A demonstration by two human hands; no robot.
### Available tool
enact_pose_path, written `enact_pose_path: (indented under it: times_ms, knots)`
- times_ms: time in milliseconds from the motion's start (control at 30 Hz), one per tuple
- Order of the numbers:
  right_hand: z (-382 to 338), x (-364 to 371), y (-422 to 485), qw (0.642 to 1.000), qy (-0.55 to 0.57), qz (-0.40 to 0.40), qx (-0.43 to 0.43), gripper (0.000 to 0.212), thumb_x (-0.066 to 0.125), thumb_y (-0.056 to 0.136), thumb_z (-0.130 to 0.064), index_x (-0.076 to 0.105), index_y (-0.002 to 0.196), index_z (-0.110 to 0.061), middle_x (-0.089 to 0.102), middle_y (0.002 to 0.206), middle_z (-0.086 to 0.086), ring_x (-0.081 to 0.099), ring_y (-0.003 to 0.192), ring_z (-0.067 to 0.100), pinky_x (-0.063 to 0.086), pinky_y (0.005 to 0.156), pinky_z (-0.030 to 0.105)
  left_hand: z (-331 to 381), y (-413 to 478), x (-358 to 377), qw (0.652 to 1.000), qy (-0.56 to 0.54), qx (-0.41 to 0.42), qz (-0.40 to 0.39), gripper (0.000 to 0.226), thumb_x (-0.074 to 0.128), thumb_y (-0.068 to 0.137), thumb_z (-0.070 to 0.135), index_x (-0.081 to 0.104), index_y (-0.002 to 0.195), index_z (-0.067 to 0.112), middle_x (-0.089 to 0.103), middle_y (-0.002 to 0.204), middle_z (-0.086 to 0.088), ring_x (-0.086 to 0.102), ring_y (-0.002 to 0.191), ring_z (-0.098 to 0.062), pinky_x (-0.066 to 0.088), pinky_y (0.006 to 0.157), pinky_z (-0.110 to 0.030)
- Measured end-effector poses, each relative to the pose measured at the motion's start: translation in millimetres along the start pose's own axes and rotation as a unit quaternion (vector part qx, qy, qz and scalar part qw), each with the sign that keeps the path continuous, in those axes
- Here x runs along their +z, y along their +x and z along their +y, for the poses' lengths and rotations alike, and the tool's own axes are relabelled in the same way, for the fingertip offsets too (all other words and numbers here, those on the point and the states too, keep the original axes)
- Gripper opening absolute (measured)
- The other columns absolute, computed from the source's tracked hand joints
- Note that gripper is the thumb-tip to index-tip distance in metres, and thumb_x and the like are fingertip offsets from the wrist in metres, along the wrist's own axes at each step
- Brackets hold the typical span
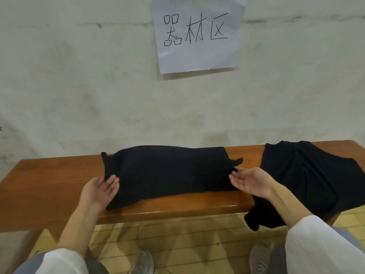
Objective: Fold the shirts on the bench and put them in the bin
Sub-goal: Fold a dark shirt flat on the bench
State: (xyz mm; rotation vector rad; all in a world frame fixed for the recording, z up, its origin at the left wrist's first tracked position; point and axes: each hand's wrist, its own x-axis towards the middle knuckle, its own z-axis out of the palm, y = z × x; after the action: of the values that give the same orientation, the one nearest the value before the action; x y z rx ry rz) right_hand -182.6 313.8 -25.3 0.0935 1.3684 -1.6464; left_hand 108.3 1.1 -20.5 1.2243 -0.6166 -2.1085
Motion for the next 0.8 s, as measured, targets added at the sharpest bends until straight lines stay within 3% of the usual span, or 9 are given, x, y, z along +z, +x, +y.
enact_pose_path:
  times_ms: [100,133,233,300,367,433,567,700,800]
  knots:
    - [13,2,24,0.976,-0.206,0.073,0.002,0.047,0.048,0.094,-0.004,0.039,0.139,-0.011,0.056,0.081,0.009,0.056,0.067,0.02,0.046,0.058,0.03,-15,28,-11,0.968,0.232,0.077,0.053,0.028,0.042,0.1,0.012,0.042,0.127,0.007,0.06,0.097,-0.017,0.058,0.085,-0.028,0.05,0.076,-0.037]
    - [15,1,28,0.953,-0.285,0.105,-0.019,0.043,0.054,0.094,-0.013,0.044,0.135,-0.011,0.056,0.08,0.008,0.054,0.064,0.018,0.042,0.054,0.028,-20,35,-19,0.915,0.374,0.126,0.085,0.03,0.048,0.098,0.015,0.045,0.126,0.005,0.061,0.098,-0.018,0.059,0.086,-0.03,0.051,0.076,-0.041]
    - [23,-4,34,0.788,-0.588,0.162,-0.083,0.031,0.068,0.084,-0.036,0.065,0.099,-0.009,0.066,0.087,0.01,0.062,0.073,0.02,0.044,0.062,0.028,-39,36,-38,0.654,0.704,0.219,0.17,0.041,0.058,0.091,0.038,0.057,0.112,0.003,0.056,0.112,-0.021,0.053,0.102,-0.04,0.047,0.086,-0.046]
    - [34,-6,37,0.767,-0.594,0.195,-0.144,0.028,0.068,0.084,-0.037,0.065,0.092,-0.011,0.065,0.089,0.008,0.062,0.079,0.02,0.046,0.068,0.029,-53,29,-42,0.583,0.743,0.262,0.197,0.04,0.061,0.088,0.039,0.062,0.1,0.002,0.053,0.108,-0.023,0.049,0.102,-0.041,0.042,0.084,-0.048]
    - [41,0,36,0.811,-0.492,0.206,-0.239,0.021,0.061,0.09,-0.033,0.058,0.096,-0.013,0.06,0.092,0.001,0.057,0.082,0.015,0.044,0.068,0.026,-59,21,-36,0.605,0.715,0.301,0.181,0.031,0.06,0.091,0.033,0.064,0.095,0.003,0.053,0.107,-0.022,0.049,0.1,-0.04,0.042,0.084,-0.048]
    - [42,12,32,0.838,-0.401,0.218,-0.298,0.018,0.051,0.096,-0.03,0.051,0.099,-0.012,0.057,0.085,0.0,0.055,0.078,0.015,0.04,0.062,0.023,-57,16,-28,0.694,0.616,0.338,0.157,0.024,0.054,0.095,0.027,0.059,0.098,0.004,0.056,0.102,-0.015,0.052,0.094,-0.03,0.044,0.081,-0.042]
    - [36,24,28,0.837,-0.392,0.218,-0.312,0.019,0.044,0.099,-0.029,0.046,0.107,-0.012,0.054,0.083,-0.005,0.057,0.077,0.017,0.038,0.055,0.021,-49,-18,0,0.801,0.44,0.4,0.07,0.017,0.041,0.1,0.023,0.046,0.101,0.007,0.053,0.083,-0.001,0.051,0.073,-0.013,0.04,0.063,-0.022]
    - [35,7,16,0.777,-0.521,0.22,-0.277,0.026,0.047,0.098,-0.032,0.047,0.118,-0.015,0.059,0.081,-0.007,0.059,0.068,0.008,0.046,0.054,0.024,-41,-22,-4,0.811,0.455,0.363,0.066,0.019,0.042,0.1,0.024,0.046,0.105,0.006,0.054,0.088,-0.002,0.054,0.082,-0.019,0.041,0.065,-0.025]
    - [45,-22,-2,0.775,-0.544,0.23,-0.224,0.025,0.05,0.097,-0.026,0.05,0.119,-0.014,0.062,0.084,-0.003,0.06,0.07,0.012,0.052,0.062,0.032,-45,-16,-41,0.734,0.593,0.319,0.085,0.017,0.046,0.099,0.027,0.046,0.095,0.011,0.059,0.077,-0.004,0.06,0.075,-0.03,0.047,0.064,-0.038]
